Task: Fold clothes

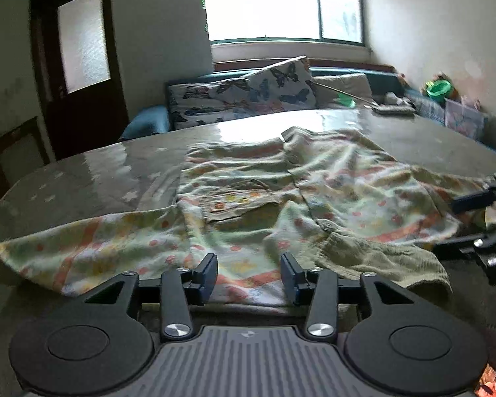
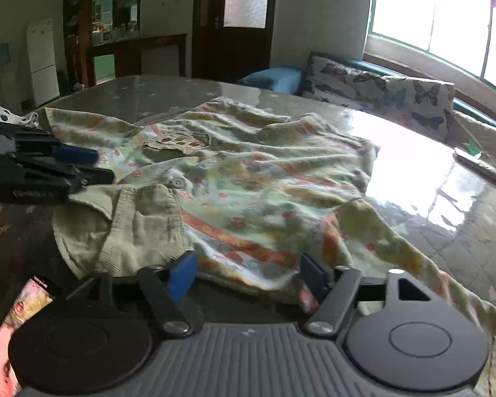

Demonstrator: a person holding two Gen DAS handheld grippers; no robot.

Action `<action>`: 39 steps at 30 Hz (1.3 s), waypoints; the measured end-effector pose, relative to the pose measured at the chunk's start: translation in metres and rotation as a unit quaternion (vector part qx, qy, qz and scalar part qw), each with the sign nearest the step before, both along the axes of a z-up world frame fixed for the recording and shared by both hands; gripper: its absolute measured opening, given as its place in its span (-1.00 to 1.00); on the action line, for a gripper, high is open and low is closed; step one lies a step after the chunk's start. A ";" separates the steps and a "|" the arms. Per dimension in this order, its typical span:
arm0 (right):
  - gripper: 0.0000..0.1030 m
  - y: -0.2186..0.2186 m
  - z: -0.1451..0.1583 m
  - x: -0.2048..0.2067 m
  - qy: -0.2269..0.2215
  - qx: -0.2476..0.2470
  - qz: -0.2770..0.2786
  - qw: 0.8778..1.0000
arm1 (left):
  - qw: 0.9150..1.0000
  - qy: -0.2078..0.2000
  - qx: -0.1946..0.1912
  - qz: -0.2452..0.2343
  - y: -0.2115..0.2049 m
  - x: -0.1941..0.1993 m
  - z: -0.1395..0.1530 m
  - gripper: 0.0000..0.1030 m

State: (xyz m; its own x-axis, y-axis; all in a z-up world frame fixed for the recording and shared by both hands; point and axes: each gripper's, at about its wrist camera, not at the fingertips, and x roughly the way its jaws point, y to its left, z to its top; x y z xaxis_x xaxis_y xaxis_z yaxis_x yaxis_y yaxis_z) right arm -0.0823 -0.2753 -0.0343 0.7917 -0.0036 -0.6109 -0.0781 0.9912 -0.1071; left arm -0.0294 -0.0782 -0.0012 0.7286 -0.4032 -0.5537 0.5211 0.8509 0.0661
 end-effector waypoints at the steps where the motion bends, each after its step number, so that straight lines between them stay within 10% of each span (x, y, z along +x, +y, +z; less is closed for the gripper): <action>1: 0.47 -0.001 -0.001 -0.002 -0.003 -0.004 -0.003 1.000 | 1.000 0.002 -0.004 0.009 0.004 0.000 0.001 -0.08; 16: 1.00 -0.014 -0.015 -0.011 -0.016 0.013 -0.018 1.000 | 0.993 0.019 -0.028 0.117 0.045 0.004 -0.005 0.40; 39: 1.00 -0.013 -0.017 -0.013 -0.008 0.019 -0.018 1.000 | 0.979 0.040 -0.030 0.198 0.072 0.015 -0.015 1.00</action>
